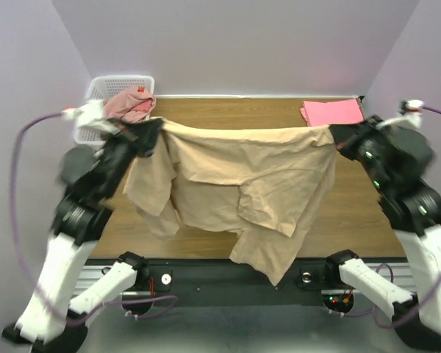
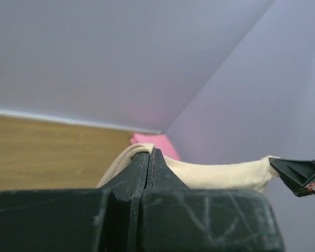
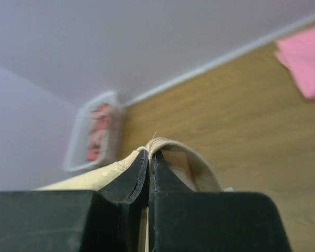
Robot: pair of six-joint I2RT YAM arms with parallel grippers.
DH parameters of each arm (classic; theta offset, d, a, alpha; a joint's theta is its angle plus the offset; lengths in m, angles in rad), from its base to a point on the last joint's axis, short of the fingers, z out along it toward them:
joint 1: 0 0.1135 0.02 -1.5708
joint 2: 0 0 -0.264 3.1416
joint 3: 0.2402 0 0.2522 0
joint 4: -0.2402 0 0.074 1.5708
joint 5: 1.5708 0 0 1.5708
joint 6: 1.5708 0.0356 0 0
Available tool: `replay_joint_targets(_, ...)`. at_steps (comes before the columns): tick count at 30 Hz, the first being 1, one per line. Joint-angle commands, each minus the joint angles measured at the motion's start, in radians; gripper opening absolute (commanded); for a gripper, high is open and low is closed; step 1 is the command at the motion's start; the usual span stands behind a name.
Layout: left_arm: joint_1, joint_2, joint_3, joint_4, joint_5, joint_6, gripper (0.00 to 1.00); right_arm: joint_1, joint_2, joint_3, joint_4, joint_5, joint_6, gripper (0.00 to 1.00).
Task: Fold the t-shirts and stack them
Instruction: Flatten the tshirt out
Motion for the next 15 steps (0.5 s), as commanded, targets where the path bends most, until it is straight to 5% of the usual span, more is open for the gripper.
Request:
replay_joint_targets(1,0.012,0.341,-0.155,0.097,-0.095,-0.023,0.00,-0.001,0.204,-0.135,-0.003,0.340,0.003,0.01)
replay_joint_targets(2,0.020,0.415,-0.152,0.105,-0.111,-0.014,0.04,-0.003,0.253,-0.161,0.011,0.353,-0.001,0.01)
replay_joint_targets(4,0.082,0.655,-0.065,0.102,-0.071,0.020,0.60,-0.018,0.434,-0.176,0.038,0.332,-0.018,0.01)
replay_joint_targets(5,0.124,0.739,-0.014,0.076,-0.059,0.024,0.98,-0.048,0.500,-0.141,0.042,0.311,-0.024,0.07)
replay_joint_targets(7,0.139,0.875,0.168,-0.029,-0.053,0.044,0.98,-0.093,0.652,-0.091,0.043,0.242,-0.037,0.22)
replay_joint_targets(8,0.139,0.953,0.210,-0.050,-0.063,0.054,0.98,-0.131,0.686,-0.047,0.042,0.216,-0.046,0.44)
replay_joint_targets(9,0.139,0.968,0.232,-0.058,-0.065,0.054,0.98,-0.144,0.712,-0.047,0.042,0.190,-0.058,0.54)
replay_joint_targets(13,0.136,0.844,0.081,0.071,-0.046,0.048,0.98,-0.152,0.706,-0.065,0.045,0.159,-0.076,0.85)
replay_joint_targets(14,0.136,0.812,0.040,0.083,-0.048,0.043,0.98,-0.152,0.689,-0.085,0.045,0.142,-0.078,1.00)
replay_joint_targets(15,0.136,0.783,-0.037,0.085,-0.053,0.029,0.98,-0.152,0.673,-0.108,0.045,0.125,-0.081,1.00)
